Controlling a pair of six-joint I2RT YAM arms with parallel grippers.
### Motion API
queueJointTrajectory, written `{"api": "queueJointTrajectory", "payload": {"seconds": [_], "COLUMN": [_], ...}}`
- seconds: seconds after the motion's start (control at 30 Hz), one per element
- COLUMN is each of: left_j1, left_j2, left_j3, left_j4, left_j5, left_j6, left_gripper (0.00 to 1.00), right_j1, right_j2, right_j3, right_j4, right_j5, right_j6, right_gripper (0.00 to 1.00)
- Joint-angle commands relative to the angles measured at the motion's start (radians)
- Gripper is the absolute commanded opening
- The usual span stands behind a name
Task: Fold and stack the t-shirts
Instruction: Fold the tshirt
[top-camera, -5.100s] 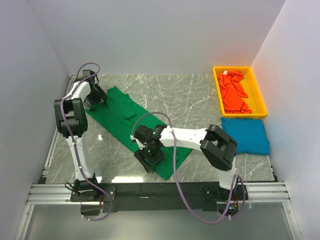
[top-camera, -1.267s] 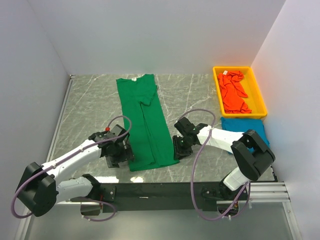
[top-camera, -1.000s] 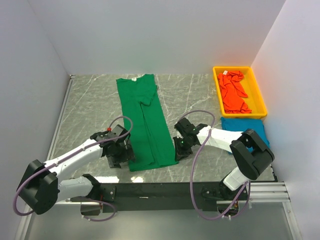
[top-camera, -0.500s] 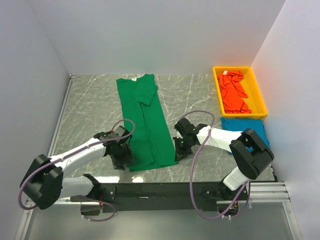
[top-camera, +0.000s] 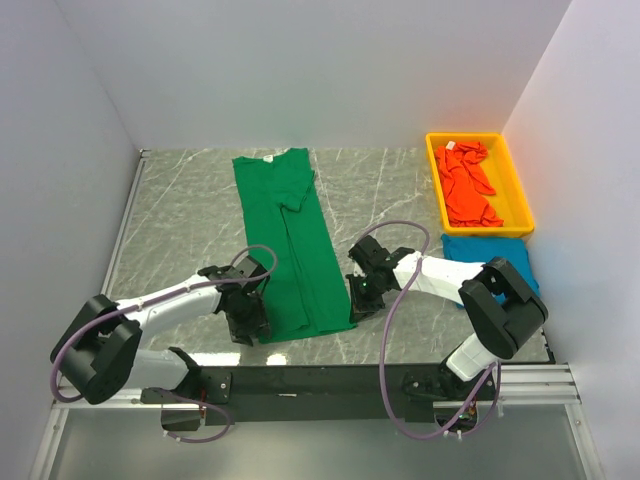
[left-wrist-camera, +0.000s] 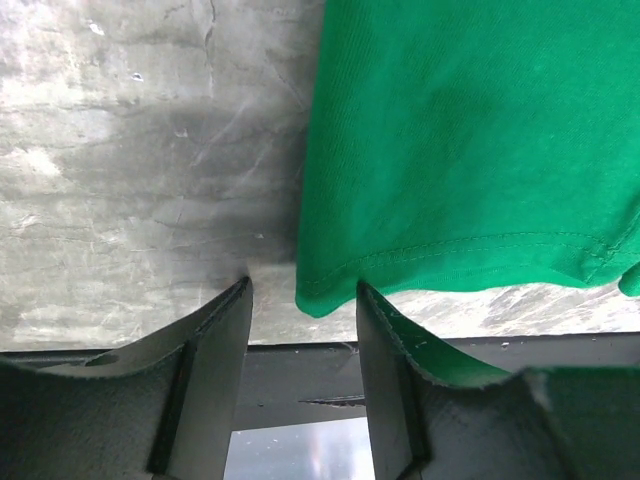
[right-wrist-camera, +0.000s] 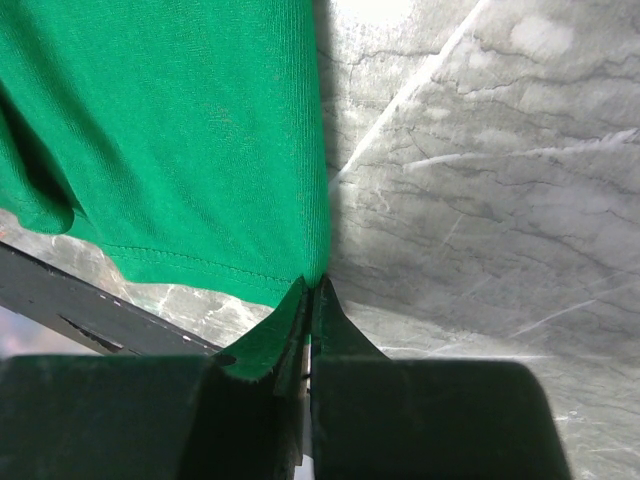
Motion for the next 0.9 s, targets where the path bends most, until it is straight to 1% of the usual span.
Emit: {"api": "queueJointTrajectory", "payload": {"seconds": [0.0, 0.1, 0.13, 0.2, 0.23, 0.33, 0.4, 0.5, 0.6, 0.67, 0.77, 0.8, 0.87], "left_j1": [-0.011, -0.020, -0.023, -0.032, -0.036, -0.054, -0.071, -0.141, -0.154, -0.151, -0.094, -0.048, 0.009], "left_j2": [0.027, 0.041, 0.044, 0.039, 0.033, 0.010, -0.010, -0.054, -0.109, -0.139, -0.125, -0.102, -0.061], "left_j3": [-0.013, -0.022, -0.024, -0.022, -0.022, -0.022, -0.024, -0.045, -0.056, -0.035, 0.051, 0.091, 0.122], "left_j4": [0.037, 0.040, 0.038, 0.035, 0.035, 0.009, -0.008, -0.028, -0.029, -0.040, -0.069, -0.075, -0.066], "left_j5": [0.010, 0.016, 0.017, 0.019, 0.020, 0.031, 0.049, 0.094, 0.134, 0.120, 0.080, 0.073, 0.044], "left_j6": [-0.007, -0.014, -0.015, -0.017, -0.018, -0.027, -0.035, -0.070, -0.089, -0.096, -0.046, -0.002, 0.038], "left_gripper": [0.51, 0.41, 0.33, 0.24, 0.14, 0.01, 0.01, 0.01, 0.01, 0.01, 0.01, 0.01, 0.01], "right_j1": [-0.001, 0.001, -0.001, 0.001, 0.001, -0.001, 0.005, 0.018, 0.022, 0.022, 0.013, 0.007, -0.007], "right_j2": [0.027, 0.023, 0.022, 0.016, 0.011, -0.009, -0.022, -0.073, -0.107, -0.112, -0.089, -0.069, -0.041], "right_j3": [-0.009, -0.012, -0.013, -0.015, -0.015, -0.018, -0.027, -0.044, -0.042, -0.015, 0.101, 0.169, 0.238], "right_j4": [-0.013, -0.014, -0.016, -0.027, -0.031, -0.056, -0.085, -0.143, -0.187, -0.214, -0.261, -0.270, -0.271], "right_j5": [0.035, 0.035, 0.036, 0.050, 0.058, 0.058, 0.047, 0.056, 0.044, 0.062, 0.093, 0.117, 0.140], "right_j6": [-0.010, -0.011, -0.013, -0.016, -0.014, -0.020, -0.030, -0.036, -0.048, -0.060, -0.080, -0.083, -0.092], "right_gripper": [0.00, 0.00, 0.00, 0.00, 0.00, 0.00, 0.00, 0.00, 0.00, 0.00, 0.00, 0.00, 0.00]}}
